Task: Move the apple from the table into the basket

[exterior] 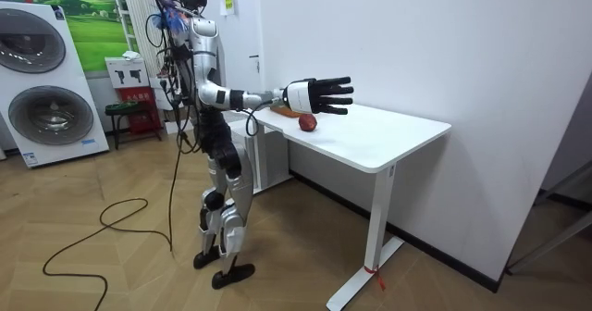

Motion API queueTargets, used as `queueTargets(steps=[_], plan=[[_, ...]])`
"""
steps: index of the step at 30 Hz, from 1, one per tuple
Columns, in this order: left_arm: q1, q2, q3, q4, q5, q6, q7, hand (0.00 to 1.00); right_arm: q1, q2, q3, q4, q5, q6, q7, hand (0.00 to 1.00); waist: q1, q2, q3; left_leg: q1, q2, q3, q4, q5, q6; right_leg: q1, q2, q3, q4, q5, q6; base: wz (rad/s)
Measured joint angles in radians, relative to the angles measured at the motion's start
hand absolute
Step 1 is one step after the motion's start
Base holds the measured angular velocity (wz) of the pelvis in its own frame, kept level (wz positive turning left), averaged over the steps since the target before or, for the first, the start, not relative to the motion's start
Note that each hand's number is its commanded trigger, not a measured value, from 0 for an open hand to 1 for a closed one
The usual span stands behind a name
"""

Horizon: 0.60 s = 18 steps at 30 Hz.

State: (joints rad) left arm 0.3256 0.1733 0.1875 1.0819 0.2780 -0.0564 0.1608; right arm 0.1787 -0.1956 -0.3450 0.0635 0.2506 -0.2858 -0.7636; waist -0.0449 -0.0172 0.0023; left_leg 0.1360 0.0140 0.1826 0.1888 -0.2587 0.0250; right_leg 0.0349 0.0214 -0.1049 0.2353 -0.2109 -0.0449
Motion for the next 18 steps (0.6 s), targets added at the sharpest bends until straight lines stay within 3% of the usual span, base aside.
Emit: queueTargets(steps=[9,13,18], plan=[[-0.015,0.007,-0.071,-0.001,-0.01,-0.002,-0.019,0.0,0.007,-0.005,0.148,-0.001,-0.118,0.004,0.182,0.0,0.001,-0.011,0.0036,0.006,0.005,0.009,-0.002,0.0,0.0,0.0,0.004,0.014,0.002,0.0,0.0,-0.03],[-0.029,0.009,-0.093,-0.001,-0.01,-0.014,-0.02,0.0,0.029,-0.006,0.201,-0.001,-0.147,0.006,0.227,0.0,0.006,-0.02,-0.0034,0.009,0.006,0.007,-0.004,0.0,0.0,0.003,0.006,0.017,0.003,0.0,-0.001,-0.02],[-0.029,0.01,-0.096,-0.001,-0.011,-0.017,-0.02,0.0,0.051,-0.006,0.217,-0.002,-0.147,0.006,0.266,0.0,0.013,-0.03,-0.0016,0.016,0.007,0.006,-0.008,0.0,0.0,0.007,0.008,0.021,0.001,0.001,-0.002,-0.03]])
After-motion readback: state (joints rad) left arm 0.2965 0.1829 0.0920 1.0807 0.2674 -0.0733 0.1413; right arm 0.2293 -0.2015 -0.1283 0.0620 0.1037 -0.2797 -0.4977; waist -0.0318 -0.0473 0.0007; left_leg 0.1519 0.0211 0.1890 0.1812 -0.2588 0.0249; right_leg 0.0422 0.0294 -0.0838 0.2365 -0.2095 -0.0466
